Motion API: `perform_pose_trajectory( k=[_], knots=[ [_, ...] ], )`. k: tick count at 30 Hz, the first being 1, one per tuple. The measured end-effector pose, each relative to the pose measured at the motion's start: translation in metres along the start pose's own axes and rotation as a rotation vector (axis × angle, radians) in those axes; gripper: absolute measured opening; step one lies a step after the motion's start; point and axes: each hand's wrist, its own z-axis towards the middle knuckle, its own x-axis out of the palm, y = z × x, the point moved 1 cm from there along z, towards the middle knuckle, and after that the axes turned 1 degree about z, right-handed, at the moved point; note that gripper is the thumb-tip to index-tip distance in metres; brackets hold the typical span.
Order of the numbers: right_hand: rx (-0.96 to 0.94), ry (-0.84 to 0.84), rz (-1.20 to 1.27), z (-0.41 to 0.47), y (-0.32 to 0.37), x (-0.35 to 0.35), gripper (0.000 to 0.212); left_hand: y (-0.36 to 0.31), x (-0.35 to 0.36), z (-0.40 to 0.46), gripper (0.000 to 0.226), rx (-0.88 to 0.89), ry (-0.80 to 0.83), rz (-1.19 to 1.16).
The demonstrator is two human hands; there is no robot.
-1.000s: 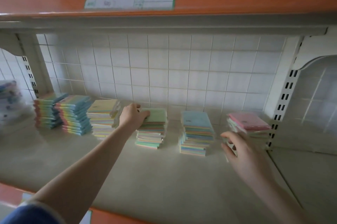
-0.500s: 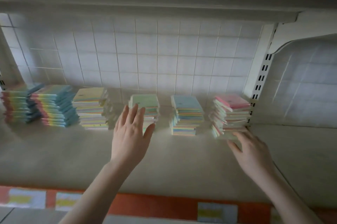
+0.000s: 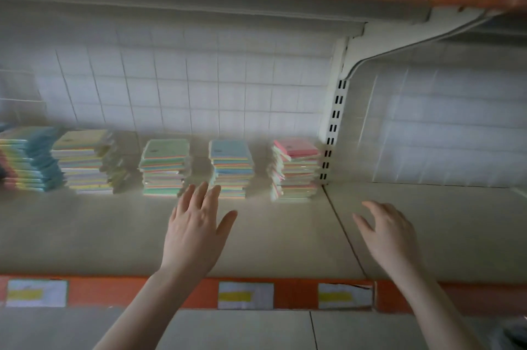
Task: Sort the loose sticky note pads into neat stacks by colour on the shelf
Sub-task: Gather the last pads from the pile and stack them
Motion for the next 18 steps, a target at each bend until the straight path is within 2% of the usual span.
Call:
perform_pose_trajectory(
  k=[4,8,12,18],
  knots=[
    [0.028,-0.048,-0.035,0.000,-0.075,-0.025,0.030,-0.082,0.023,-0.006,0.088,0.036,0.020,-0.028],
    [0.040,-0.046,-0.109,0.002,-0.171,-0.054,0.031,-0.172,0.057,-0.011,0.065,0.076,0.068,-0.069],
    [0.114,-0.008,-0.179,0.001,-0.259,-0.084,0.027,-0.246,0.084,-0.010,0.064,0.110,0.091,-0.087],
    [0.202,0.008,-0.224,0.007,-0.344,-0.106,0.029,-0.330,0.119,-0.003,0.067,0.157,0.188,-0.104]
  ],
)
